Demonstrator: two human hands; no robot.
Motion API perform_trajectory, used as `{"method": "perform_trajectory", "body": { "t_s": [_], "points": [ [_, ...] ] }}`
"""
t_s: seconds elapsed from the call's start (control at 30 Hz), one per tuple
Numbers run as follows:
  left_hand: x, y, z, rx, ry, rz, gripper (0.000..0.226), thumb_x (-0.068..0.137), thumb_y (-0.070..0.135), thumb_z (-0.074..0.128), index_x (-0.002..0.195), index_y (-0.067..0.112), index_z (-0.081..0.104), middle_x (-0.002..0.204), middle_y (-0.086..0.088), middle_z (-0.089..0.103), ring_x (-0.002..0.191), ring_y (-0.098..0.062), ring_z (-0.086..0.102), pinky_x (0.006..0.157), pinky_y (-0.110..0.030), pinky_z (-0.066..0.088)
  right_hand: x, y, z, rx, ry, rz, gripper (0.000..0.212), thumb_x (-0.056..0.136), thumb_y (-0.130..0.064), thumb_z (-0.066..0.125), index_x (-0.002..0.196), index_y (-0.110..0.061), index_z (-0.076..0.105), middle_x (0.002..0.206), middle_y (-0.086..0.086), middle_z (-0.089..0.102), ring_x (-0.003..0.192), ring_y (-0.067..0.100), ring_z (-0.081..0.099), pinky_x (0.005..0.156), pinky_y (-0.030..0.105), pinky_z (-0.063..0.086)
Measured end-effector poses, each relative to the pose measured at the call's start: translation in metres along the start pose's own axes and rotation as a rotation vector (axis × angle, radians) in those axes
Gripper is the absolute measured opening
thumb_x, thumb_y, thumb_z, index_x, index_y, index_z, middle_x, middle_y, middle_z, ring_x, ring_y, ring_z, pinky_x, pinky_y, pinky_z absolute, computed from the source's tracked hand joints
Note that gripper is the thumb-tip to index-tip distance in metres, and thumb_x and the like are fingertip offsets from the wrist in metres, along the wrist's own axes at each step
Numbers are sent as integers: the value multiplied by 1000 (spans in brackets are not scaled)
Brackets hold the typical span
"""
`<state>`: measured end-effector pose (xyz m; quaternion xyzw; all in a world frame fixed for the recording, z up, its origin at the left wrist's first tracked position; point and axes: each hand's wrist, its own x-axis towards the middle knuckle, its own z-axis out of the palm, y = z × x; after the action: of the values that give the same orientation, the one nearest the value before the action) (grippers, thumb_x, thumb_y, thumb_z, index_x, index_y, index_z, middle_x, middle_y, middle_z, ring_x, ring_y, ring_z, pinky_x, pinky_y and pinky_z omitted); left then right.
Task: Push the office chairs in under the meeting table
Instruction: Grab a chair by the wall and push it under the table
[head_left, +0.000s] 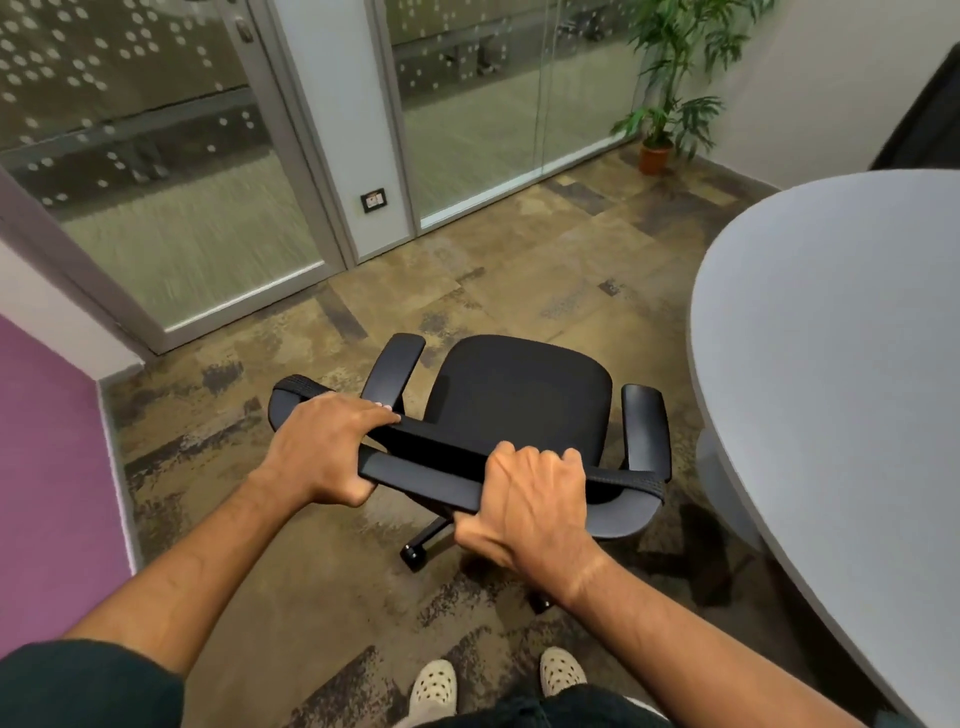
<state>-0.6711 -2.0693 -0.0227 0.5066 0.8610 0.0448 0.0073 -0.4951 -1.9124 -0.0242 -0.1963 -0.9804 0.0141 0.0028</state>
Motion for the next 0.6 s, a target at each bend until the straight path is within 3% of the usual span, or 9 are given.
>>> {"method": "perform_trajectory", "body": {
  "t_s": [0.2, 0.6],
  "points": [
    [25, -21, -5, 4, -13, 147, 62, 43, 33, 59, 102, 21, 71, 89, 2, 73, 83, -27, 67, 72, -41, 57, 8, -18, 7, -4, 68, 161, 38, 55, -51, 53, 60, -18, 36, 49, -5, 31, 42, 16, 24, 57, 33, 22],
    [66, -60, -9, 7, -33, 341, 65, 43, 33, 65, 106, 22, 72, 92, 2, 73, 84, -26, 68, 73, -40, 57, 27, -55, 9, -14, 66, 357, 37, 61, -49, 55, 59, -18, 36, 47, -5, 31, 40, 16, 26, 56, 35, 20]
  ]
}}
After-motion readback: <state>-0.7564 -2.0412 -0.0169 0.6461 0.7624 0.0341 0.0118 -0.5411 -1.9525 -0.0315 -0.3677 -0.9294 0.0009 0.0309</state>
